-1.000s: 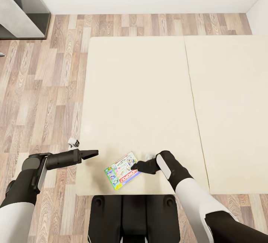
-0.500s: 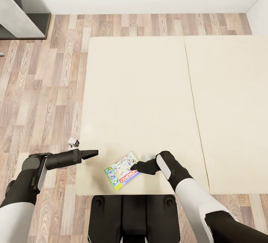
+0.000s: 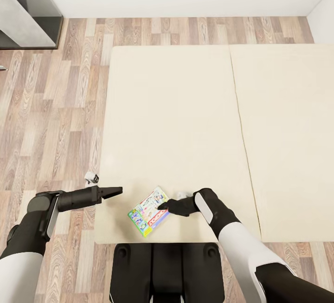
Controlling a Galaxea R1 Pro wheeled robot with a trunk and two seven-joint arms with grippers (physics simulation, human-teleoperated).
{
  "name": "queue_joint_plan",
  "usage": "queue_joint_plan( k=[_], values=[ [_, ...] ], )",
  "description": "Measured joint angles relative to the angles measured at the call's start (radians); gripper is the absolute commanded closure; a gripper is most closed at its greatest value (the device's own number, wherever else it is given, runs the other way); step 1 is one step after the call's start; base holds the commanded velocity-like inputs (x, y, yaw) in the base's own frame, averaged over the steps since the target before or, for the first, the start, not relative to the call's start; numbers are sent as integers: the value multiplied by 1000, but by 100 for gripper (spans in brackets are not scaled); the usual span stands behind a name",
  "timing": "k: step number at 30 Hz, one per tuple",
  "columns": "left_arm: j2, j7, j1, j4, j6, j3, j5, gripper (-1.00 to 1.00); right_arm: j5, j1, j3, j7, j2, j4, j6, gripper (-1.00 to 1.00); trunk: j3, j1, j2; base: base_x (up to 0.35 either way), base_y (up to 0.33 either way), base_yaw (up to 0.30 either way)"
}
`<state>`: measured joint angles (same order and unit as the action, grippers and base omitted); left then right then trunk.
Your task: Put all the toys in the child's room - the three board games (two on the bed and one on the table), the two jigsaw puzzles on the table, and the tennis ball on the table - inside the toy box on the table in the child's room.
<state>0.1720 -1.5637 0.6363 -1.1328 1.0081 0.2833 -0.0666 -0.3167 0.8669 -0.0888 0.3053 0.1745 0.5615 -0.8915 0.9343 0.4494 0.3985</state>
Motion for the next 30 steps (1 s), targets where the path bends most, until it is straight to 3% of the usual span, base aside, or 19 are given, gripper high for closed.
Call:
queue_joint_plan(
  k=[12, 21, 30],
  values=[
    [0, 0, 0, 0, 0, 0, 0, -100, 1, 0, 0, 6, 0, 7, 12, -100, 0, 0, 0, 0, 0, 0],
    [4, 0, 0, 0, 0, 2, 0, -100, 4, 0, 0, 72, 0, 8, 94, -100, 0, 0, 0, 0, 0, 0],
    [8, 0, 0, 0, 0, 20, 0, -100, 6, 0, 0, 85, 0, 7, 156, -100, 0, 0, 0, 0, 0, 0]
  ],
)
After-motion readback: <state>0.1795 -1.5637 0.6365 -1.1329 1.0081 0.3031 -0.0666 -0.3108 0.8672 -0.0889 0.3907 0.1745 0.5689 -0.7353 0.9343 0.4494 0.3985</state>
